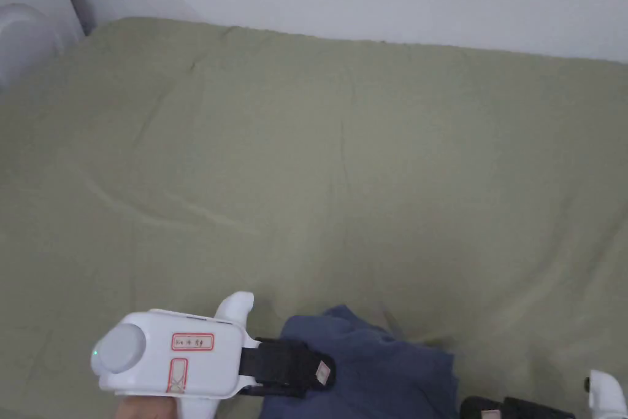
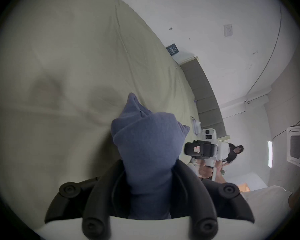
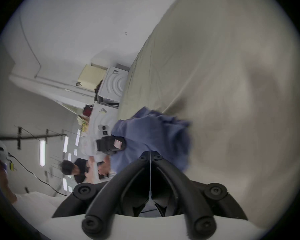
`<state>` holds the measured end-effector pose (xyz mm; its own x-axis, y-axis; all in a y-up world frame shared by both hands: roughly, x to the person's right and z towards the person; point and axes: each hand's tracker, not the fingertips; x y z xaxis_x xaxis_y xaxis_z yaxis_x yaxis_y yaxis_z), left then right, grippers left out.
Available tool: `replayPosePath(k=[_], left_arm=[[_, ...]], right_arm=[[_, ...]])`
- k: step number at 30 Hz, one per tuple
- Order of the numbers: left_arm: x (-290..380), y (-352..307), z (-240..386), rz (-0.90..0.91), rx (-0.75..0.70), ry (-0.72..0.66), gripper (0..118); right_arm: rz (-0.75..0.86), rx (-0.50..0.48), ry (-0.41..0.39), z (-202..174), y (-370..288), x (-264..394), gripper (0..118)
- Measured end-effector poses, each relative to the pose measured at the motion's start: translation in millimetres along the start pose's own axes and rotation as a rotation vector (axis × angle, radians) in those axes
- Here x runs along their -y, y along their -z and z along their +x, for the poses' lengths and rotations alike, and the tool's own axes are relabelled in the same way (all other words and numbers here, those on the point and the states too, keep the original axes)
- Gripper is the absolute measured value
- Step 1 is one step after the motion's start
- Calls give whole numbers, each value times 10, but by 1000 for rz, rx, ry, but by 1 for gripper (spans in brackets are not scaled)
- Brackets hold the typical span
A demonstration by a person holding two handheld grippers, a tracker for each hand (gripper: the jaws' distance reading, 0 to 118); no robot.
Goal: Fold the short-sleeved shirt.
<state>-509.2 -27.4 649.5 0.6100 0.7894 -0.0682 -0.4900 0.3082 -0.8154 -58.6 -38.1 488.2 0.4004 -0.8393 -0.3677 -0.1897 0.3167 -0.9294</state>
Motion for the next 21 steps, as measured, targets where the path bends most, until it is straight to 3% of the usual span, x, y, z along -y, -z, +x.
replayPosePath(k=[3, 7, 10, 16, 17, 19, 21], left_arm=[[-207, -722, -197, 33, -130, 28, 27], [-501, -1645, -655, 59, -320, -60, 27], [-744, -2126, -1079, 36, -343, -86, 27], [-1008, -2460, -1533, 12, -319, -141, 27], [-1048, -2458, -1560, 3, -328, -131, 41], [-1092, -2475, -1636, 11, -378, -127, 111], [-1123, -2602, -1673, -23, -438, -95, 115]], right_arm=[[20, 97, -69, -92, -107, -49, 2], [41, 95, -46, -194, -154, -91, 2], [63, 131, -47, -227, -168, -103, 2], [60, 166, -10, -123, -154, -92, 2], [49, 173, -7, -109, -138, -97, 2], [38, 193, -5, -103, -99, -115, 2], [37, 193, 0, -138, -87, -143, 2]])
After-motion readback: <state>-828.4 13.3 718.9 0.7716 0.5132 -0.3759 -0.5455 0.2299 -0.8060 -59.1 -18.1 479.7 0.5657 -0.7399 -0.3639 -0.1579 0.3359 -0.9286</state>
